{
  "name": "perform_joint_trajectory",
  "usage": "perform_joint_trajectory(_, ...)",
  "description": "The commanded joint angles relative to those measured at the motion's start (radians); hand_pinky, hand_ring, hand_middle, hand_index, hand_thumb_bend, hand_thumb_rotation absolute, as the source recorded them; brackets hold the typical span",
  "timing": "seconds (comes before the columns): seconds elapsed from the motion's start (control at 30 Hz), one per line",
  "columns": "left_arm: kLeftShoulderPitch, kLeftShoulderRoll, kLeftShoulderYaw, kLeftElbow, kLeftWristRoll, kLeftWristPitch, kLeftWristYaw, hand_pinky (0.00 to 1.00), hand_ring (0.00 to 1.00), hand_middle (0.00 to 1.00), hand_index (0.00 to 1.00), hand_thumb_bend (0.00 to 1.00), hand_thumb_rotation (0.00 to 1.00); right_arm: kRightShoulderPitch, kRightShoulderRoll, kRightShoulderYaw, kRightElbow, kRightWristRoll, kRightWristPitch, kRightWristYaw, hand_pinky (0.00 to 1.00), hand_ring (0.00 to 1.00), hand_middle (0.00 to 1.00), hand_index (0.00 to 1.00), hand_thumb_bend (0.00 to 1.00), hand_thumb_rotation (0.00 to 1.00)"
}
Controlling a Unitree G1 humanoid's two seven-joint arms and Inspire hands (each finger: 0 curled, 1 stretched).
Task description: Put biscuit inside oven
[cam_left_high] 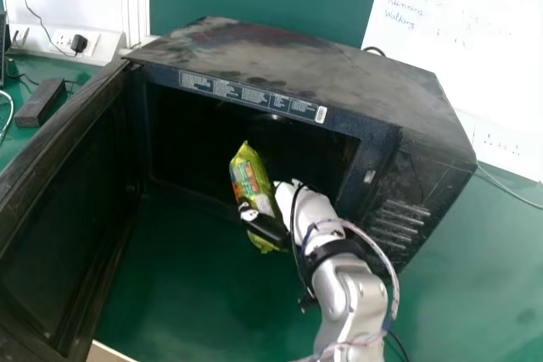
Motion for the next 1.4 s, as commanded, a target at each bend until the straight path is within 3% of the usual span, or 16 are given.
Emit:
perform_joint_trajectory(0.0,-0.008,0.007,-0.001,0.007,-0.003,-0.008,-0.002,0.96,0.95,0.96,0.98,0.37,1.00,-0.031,-0.006,0.007,0.019,0.014,0.006,-0.026,0.24,0.34,0.47,0.48,0.53,0.00)
perform_joint_trajectory(0.17,-0.007,0.010,-0.001,0.010,0.000,-0.010,-0.001,0.96,0.95,0.96,0.98,0.39,1.00,-0.067,0.000,0.013,0.063,0.031,0.033,-0.044,0.24,0.33,0.47,0.48,0.53,0.00)
perform_joint_trajectory(0.33,-0.008,0.011,0.000,0.011,-0.004,-0.012,-0.009,0.96,0.95,0.96,0.98,0.38,1.00,-0.095,0.004,0.024,0.098,0.054,0.050,-0.084,0.20,0.28,0.41,0.51,0.52,0.00)
perform_joint_trajectory(0.5,-0.011,0.014,-0.001,0.017,-0.001,-0.019,-0.014,0.96,0.95,0.96,0.98,0.37,1.00,-0.129,0.000,0.038,0.141,0.063,0.065,-0.124,0.26,0.35,0.41,0.51,0.52,0.00)
perform_joint_trajectory(0.73,-0.010,0.011,-0.002,0.010,-0.005,-0.013,-0.015,0.96,0.96,0.96,0.99,0.37,1.00,-0.195,-0.008,0.044,0.252,0.125,0.055,-0.217,0.22,0.32,0.40,0.51,0.52,0.00)
perform_joint_trajectory(0.8,-0.008,0.010,-0.002,0.003,-0.004,-0.008,-0.012,0.96,0.95,0.96,0.98,0.38,1.00,-0.218,-0.006,0.053,0.290,0.132,0.068,-0.233,0.21,0.30,0.46,0.49,0.53,0.00)
perform_joint_trajectory(0.9,-0.005,0.010,-0.002,-0.005,-0.007,-0.004,-0.013,0.95,0.95,0.96,0.98,0.38,1.00,-0.246,-0.008,0.066,0.336,0.147,0.077,-0.251,0.19,0.28,0.47,0.49,0.53,0.00)
perform_joint_trajectory(0.97,-0.003,0.009,-0.002,-0.010,-0.007,-0.002,-0.013,0.95,0.95,0.96,0.98,0.37,1.00,-0.265,-0.014,0.072,0.368,0.162,0.074,-0.260,0.20,0.30,0.41,0.51,0.52,0.00)
perform_joint_trajectory(1.13,-0.001,0.007,-0.002,-0.013,-0.008,-0.002,-0.012,0.95,0.95,0.96,0.98,0.37,1.00,-0.313,-0.024,0.084,0.454,0.198,0.070,-0.298,0.26,0.36,0.42,0.52,0.52,0.00)
perform_joint_trajectory(1.37,0.003,0.007,-0.003,-0.025,-0.002,0.010,-0.001,0.95,0.95,0.96,0.98,0.39,1.00,-0.365,-0.032,0.098,0.560,0.246,0.065,-0.364,0.18,0.26,0.47,0.49,0.53,0.00)
